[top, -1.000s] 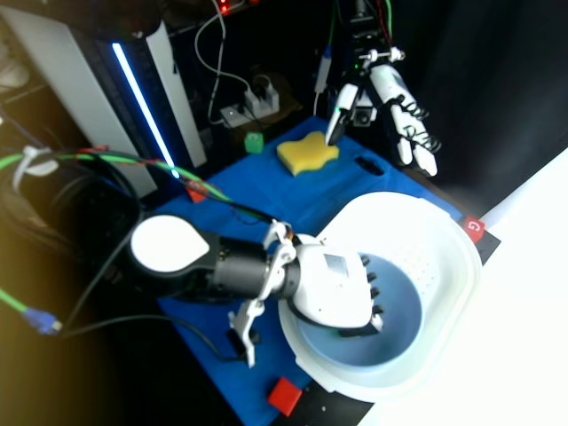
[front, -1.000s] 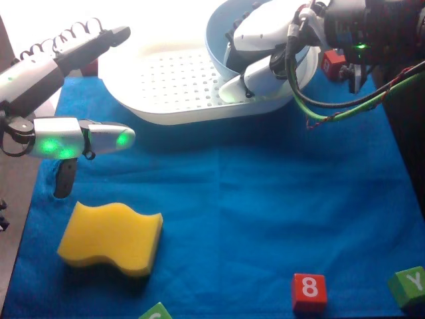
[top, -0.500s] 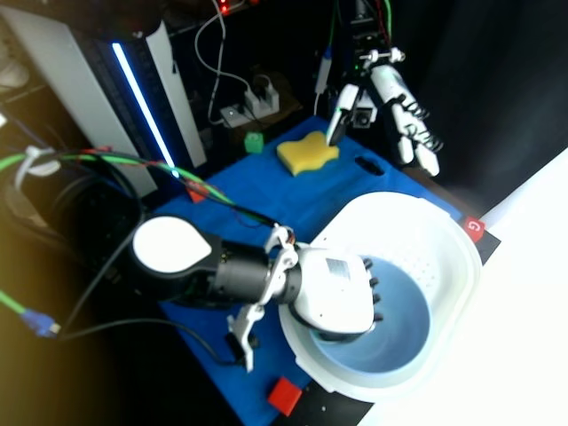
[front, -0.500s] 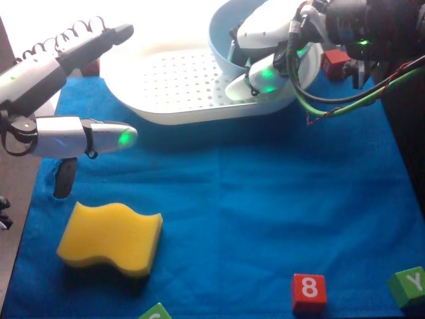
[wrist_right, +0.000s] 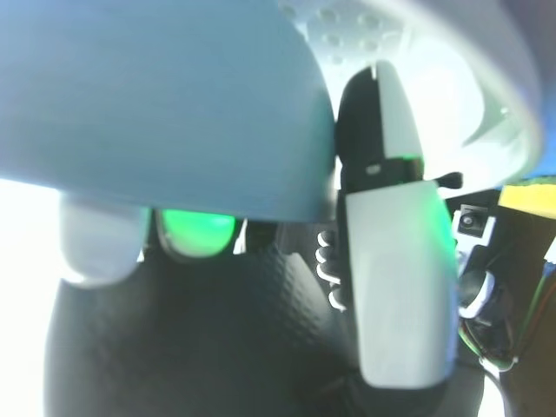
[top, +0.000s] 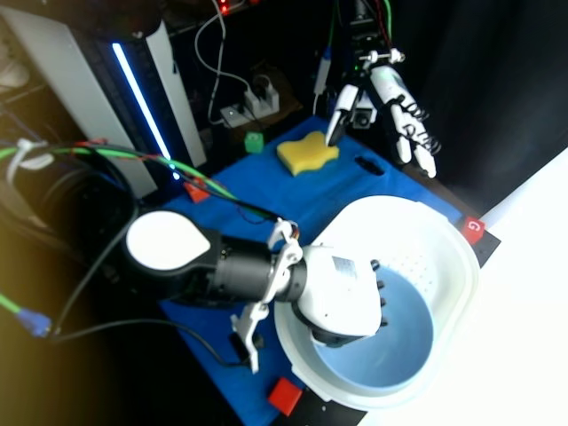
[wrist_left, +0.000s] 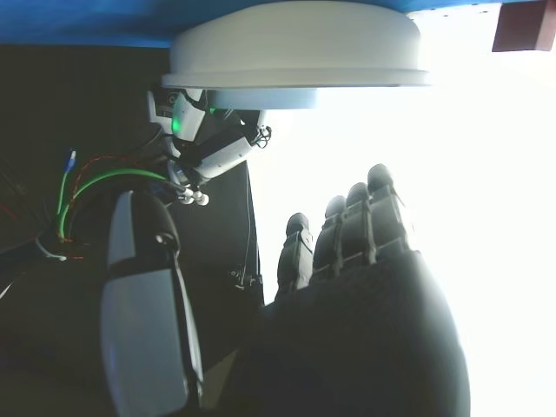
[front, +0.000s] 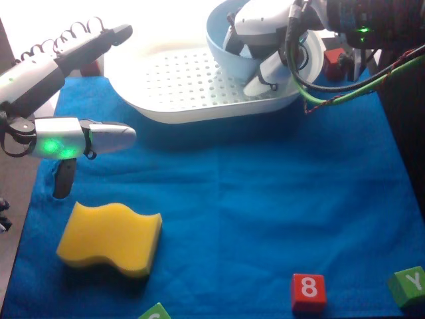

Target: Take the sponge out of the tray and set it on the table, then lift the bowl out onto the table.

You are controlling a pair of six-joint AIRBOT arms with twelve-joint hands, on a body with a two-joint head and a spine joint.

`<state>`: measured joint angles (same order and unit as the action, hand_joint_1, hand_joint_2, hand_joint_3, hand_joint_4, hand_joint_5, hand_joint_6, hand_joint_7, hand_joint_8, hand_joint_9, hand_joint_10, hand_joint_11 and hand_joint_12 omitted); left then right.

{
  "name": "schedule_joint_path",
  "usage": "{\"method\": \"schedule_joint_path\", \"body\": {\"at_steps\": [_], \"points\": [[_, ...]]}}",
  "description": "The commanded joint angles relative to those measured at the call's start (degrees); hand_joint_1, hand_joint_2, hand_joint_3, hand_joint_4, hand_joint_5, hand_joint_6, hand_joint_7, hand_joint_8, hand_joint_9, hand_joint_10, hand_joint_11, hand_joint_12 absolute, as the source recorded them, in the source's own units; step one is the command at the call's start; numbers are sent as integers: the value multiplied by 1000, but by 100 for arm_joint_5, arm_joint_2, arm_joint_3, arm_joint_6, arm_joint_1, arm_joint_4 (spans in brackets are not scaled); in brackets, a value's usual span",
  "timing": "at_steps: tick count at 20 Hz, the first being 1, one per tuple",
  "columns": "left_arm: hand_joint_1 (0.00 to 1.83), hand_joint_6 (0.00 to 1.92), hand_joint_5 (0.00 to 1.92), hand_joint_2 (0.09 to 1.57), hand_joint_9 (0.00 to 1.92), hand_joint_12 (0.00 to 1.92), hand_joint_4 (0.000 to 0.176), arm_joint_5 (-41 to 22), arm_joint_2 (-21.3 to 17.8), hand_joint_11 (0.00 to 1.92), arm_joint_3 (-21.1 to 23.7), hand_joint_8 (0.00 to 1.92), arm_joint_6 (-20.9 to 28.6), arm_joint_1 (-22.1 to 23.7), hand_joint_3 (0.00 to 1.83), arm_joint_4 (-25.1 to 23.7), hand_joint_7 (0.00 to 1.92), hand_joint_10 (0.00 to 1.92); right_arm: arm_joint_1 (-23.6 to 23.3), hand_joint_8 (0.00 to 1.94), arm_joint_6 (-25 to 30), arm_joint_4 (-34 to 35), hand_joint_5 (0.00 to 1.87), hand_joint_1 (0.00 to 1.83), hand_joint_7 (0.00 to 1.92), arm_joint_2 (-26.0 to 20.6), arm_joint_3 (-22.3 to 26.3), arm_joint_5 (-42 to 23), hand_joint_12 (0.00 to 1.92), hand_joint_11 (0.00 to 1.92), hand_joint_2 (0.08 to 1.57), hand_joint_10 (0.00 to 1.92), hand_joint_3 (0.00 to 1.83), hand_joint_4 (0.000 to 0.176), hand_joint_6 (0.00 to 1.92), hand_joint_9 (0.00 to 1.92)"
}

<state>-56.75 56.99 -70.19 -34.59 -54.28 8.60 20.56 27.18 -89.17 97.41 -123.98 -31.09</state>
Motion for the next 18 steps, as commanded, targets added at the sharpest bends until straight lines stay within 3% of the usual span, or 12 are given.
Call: {"method": "schedule_joint_path", "body": {"at_steps": [1, 3, 4, 6, 7, 9, 10, 11, 12, 14, 18], "points": [[737, 2, 71, 941, 29, 102, 152, -706, 2, 73, 1, 3, 61, 30, 0, 80, 10, 7, -78, 1941, 28, 406, 1020, 693, 1531, -31, 46, -219, 1921, 1656, 1495, 1915, 13, 0, 1839, 1678], [750, 3, 76, 950, 23, 101, 156, -706, 3, 62, 13, 1, 61, 24, 2, 87, 3, 2, -93, 1941, 24, 567, 1201, 489, 1586, -173, 212, -287, 1921, 1677, 1569, 1921, 39, 0, 1920, 1708], [747, 2, 75, 959, 16, 102, 145, -706, 6, 63, 15, 1, 61, 22, 6, 91, 4, 0, -102, 1941, 20, 582, 1258, 535, 1614, -220, 272, -294, 1921, 1711, 1571, 1921, 16, 0, 1921, 1737], [745, 2, 74, 962, 18, 103, 148, -709, 10, 64, 18, 3, 61, 17, 6, 101, 9, 1, -130, 1941, 3, 585, 1223, 551, 1616, -302, 375, -296, 1921, 1698, 1571, 1921, 33, 0, 1921, 1730], [739, 2, 76, 963, 25, 106, 150, -712, 10, 67, 21, 7, 61, 15, 5, 105, 21, 4, -150, 1941, -9, 598, 1129, 939, 1586, -343, 422, -297, 1921, 1679, 1455, 1921, 0, 0, 1921, 1712], [727, 0, 69, 965, 21, 105, 148, -714, 10, 63, 26, 4, 61, 13, 5, 108, 16, 2, -226, 1941, -44, 609, 1149, 908, 1577, -442, 520, -297, 1921, 1695, 1491, 1921, 0, 6, 1921, 1714], [720, 0, 62, 973, 10, 100, 144, -714, 10, 50, 28, 1, 61, 13, 8, 108, 10, 0, -275, 1941, -52, 609, 1234, 628, 1594, -480, 552, -297, 1921, 1713, 1555, 1921, 45, 39, 1921, 1726], [720, 0, 59, 976, 3, 99, 142, -716, 10, 46, 31, 0, 61, 13, 9, 112, 7, 0, -305, 1941, -53, 611, 1299, 579, 1611, -522, 585, -297, 1921, 1739, 1568, 1921, 55, 149, 1921, 1740], [729, 0, 56, 975, 0, 95, 141, -718, 10, 32, 32, 0, 61, 12, 6, 114, 7, 0, -314, 1941, -55, 619, 1304, 532, 1627, -545, 608, -297, 1921, 1721, 1571, 1921, 76, 175, 1921, 1740], [721, 0, 49, 982, 0, 96, 142, -720, 10, 29, 32, 0, 61, 11, 7, 115, 0, 0, -330, 1941, -94, 649, 1321, 226, 1636, -602, 680, -298, 1921, 1718, 1571, 1921, 146, 176, 1921, 1746], [718, 4, 60, 980, 0, 102, 145, -725, 10, 32, 38, 1, 61, 10, 4, 116, 6, 0, -344, 1941, -295, 807, 1315, 150, 1632, -750, 918, -318, 1921, 1728, 1571, 1921, 161, 176, 1921, 1754]]}}
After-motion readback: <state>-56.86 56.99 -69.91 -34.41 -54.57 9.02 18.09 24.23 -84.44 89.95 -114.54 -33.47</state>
